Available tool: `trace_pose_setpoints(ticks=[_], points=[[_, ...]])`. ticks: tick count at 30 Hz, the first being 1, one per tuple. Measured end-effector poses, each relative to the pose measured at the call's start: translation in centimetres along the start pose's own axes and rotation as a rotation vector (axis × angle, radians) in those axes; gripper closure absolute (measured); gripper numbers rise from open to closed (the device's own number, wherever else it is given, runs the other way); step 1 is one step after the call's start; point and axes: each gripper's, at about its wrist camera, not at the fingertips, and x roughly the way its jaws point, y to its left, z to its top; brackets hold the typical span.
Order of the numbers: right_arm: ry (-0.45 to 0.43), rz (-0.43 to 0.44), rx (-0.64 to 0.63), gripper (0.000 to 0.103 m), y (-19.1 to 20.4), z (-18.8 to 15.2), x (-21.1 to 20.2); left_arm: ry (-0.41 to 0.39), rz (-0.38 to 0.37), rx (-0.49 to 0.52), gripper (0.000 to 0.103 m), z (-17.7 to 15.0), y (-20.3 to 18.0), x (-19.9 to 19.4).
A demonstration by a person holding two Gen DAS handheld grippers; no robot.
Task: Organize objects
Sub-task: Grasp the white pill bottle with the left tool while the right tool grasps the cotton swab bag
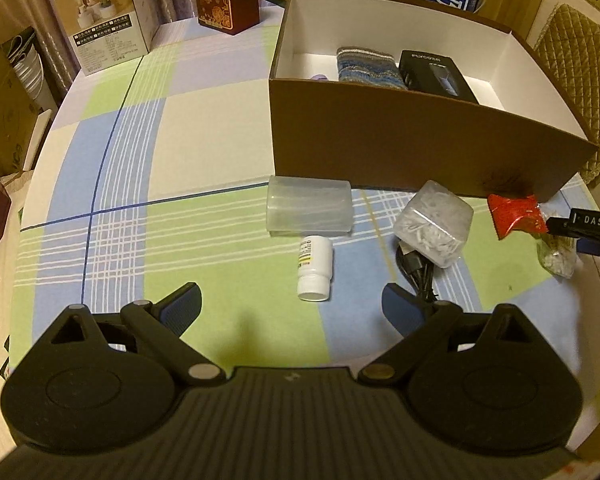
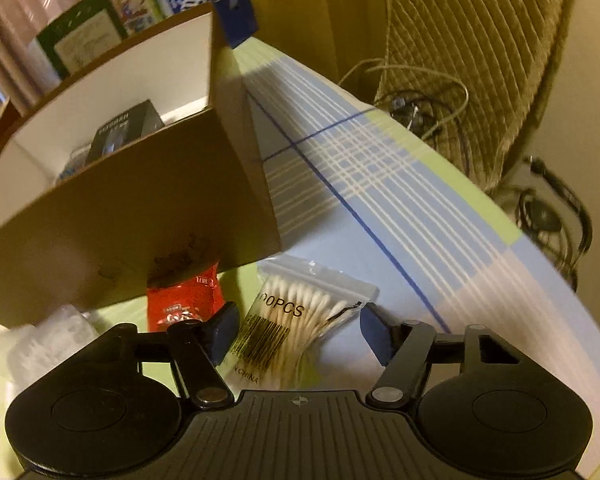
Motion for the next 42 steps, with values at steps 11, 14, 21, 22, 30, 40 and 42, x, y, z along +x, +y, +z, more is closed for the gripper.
trace_pose_setpoints(ticks=[11,14,21,22,30,40,42], points=[[-0.012,-0.012,-0.309,0.075,1.1,-2.4,-0.4,0.017,-0.025,0.004,0.009,-0.2,0.5,1.9],[-0.006,-0.005,-0.305,0.076,0.2,-2.9,-1.0,0.013,-0.037,0.009,0.012,-0.3,0.6,2.9],[-0.009,0.025,-0.227,0.075,-2.0,-3.6,-2.6,0.003,-0.068,0.053,0.035,0.3,0.1,6.1],[-0.011,0.028,-0.22,0.075,-2.3,-3.6,-2.6,0.009,-0.073,0.061,0.037,0.5,-0.1,6.6],[-0.031,0.034,-0.194,0.058,-2.9,-4.3,-3.0,0.022,-0.087,0.083,0.068,1.0,-0.4,8.5],[-0.06,0.024,-0.208,0.039,-2.6,-4.3,-2.6,0.02,-0.071,0.052,0.081,0.1,-0.1,7.7],[-0.072,0.003,-0.238,0.053,-2.2,-4.2,-2.3,0.023,-0.068,0.045,0.081,-0.2,0.1,7.5]])
